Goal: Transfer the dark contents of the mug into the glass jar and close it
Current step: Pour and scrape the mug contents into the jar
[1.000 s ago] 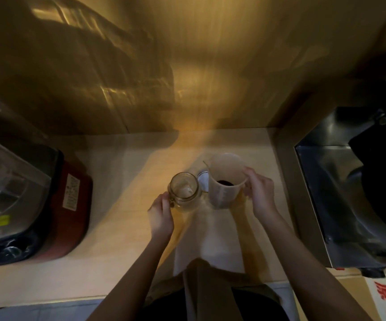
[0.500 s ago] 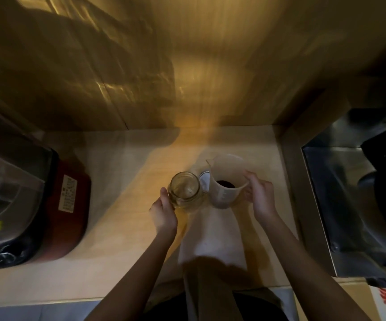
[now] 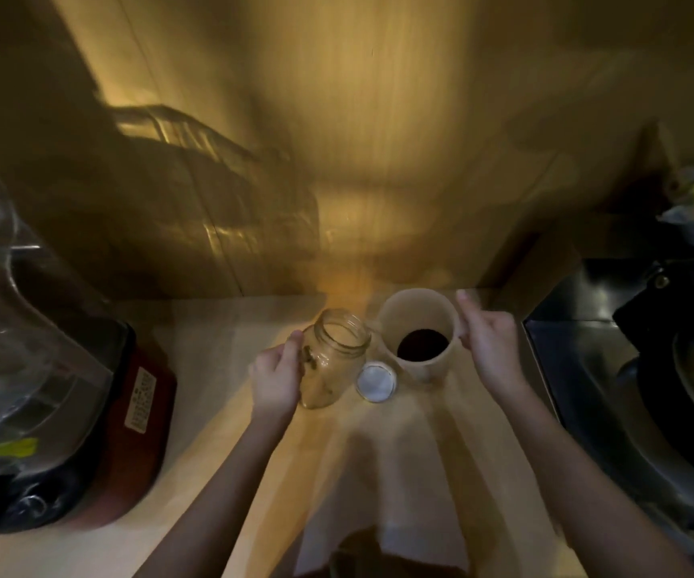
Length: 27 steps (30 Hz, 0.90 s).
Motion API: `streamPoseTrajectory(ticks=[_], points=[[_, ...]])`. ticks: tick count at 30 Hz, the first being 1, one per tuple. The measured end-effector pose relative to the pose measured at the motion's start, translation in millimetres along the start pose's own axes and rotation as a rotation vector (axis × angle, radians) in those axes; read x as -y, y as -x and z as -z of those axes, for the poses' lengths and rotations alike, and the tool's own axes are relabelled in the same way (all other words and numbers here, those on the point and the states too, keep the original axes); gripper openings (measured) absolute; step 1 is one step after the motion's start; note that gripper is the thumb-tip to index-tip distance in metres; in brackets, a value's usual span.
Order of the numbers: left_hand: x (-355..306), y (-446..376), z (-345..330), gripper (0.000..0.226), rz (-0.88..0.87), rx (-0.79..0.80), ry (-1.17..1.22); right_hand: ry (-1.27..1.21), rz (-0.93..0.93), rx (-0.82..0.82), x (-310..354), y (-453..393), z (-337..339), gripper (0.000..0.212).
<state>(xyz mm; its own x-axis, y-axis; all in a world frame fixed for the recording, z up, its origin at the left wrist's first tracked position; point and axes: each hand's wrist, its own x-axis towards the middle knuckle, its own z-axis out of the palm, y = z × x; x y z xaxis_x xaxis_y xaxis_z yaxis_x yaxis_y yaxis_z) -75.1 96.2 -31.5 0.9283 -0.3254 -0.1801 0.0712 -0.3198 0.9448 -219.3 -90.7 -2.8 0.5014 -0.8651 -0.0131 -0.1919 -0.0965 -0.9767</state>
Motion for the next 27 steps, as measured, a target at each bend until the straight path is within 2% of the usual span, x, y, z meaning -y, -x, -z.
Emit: streamPoseTrajectory(ticks=[6,9,12,16,18,21,24,27], points=[[-44,3,16,0.037,-0.11,-0.02,-0.035,-0.002,0.146,0.045,67,-22,6,0.053],[-63,3,22,0.045,-0.139,-0.046,-0.037,0.116,0.267,0.09,99,-34,6,0.059],[-85,5,28,0.054,-0.191,0.004,-0.096,0.237,0.393,0.135,127,-37,2,0.058],[-106,5,28,0.055,-0.265,0.07,-0.246,0.426,0.626,0.129,155,-39,-8,0.059],[-112,9,27,0.058,-0.299,0.061,-0.278,0.506,0.684,0.123,164,-40,-13,0.057],[-116,14,27,0.058,-0.337,0.048,-0.27,0.54,0.735,0.1,172,-41,-16,0.049],[-119,17,30,0.052,-0.347,0.044,-0.232,0.611,0.848,0.053,178,-37,-17,0.05],[-123,18,32,0.056,-0.342,0.026,-0.209,0.704,0.957,0.042,186,-33,-18,0.038]])
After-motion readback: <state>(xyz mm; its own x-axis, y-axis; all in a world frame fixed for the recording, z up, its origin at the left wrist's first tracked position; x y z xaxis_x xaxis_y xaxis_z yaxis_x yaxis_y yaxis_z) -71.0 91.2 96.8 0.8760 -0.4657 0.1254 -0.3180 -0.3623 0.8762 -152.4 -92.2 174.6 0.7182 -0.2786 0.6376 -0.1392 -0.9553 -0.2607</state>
